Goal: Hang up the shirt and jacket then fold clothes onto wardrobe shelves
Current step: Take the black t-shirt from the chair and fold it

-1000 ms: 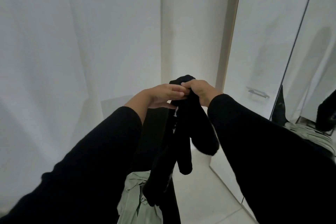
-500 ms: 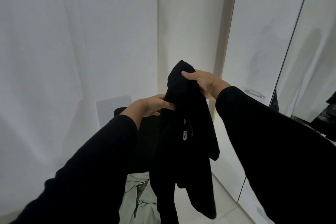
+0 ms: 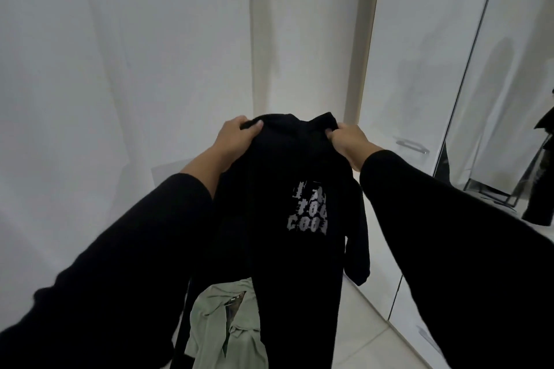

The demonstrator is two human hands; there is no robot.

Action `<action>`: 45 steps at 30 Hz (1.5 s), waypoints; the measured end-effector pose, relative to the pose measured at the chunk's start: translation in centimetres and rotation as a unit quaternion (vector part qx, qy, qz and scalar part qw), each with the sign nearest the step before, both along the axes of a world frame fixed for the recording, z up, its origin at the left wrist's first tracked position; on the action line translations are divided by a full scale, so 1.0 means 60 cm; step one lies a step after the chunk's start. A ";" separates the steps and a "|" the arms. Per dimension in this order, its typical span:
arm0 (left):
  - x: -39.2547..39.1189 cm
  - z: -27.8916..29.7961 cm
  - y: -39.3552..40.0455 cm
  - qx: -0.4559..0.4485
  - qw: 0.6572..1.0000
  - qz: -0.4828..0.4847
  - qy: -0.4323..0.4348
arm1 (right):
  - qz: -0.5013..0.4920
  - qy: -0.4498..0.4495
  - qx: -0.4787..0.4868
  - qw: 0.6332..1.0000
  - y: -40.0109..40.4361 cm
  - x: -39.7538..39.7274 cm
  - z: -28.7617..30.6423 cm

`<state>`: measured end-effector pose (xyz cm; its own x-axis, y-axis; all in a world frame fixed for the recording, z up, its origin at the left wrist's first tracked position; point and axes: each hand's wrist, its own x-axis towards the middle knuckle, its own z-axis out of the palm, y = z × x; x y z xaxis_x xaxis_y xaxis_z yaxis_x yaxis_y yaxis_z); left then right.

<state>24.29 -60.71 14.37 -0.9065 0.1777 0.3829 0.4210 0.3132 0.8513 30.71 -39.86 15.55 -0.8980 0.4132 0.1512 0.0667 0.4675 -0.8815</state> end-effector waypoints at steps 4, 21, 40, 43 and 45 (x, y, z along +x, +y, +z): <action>0.000 0.039 0.007 0.033 0.998 0.034 0.031 | -0.014 0.033 0.069 0.997 -0.017 0.002 -0.009; 0.032 0.079 0.005 0.148 0.988 -0.026 -0.023 | 0.050 -0.075 0.062 0.994 -0.050 -0.008 -0.065; 0.002 0.084 -0.087 0.010 0.991 0.133 0.003 | -0.095 -0.023 0.093 0.991 0.000 0.000 -0.075; 0.001 0.075 -0.102 -0.024 0.987 0.161 0.012 | -0.102 -0.020 0.083 0.991 0.013 0.003 -0.073; -0.004 0.067 -0.110 -0.024 0.985 0.173 -0.001 | -0.104 -0.016 0.076 0.992 0.021 0.005 -0.071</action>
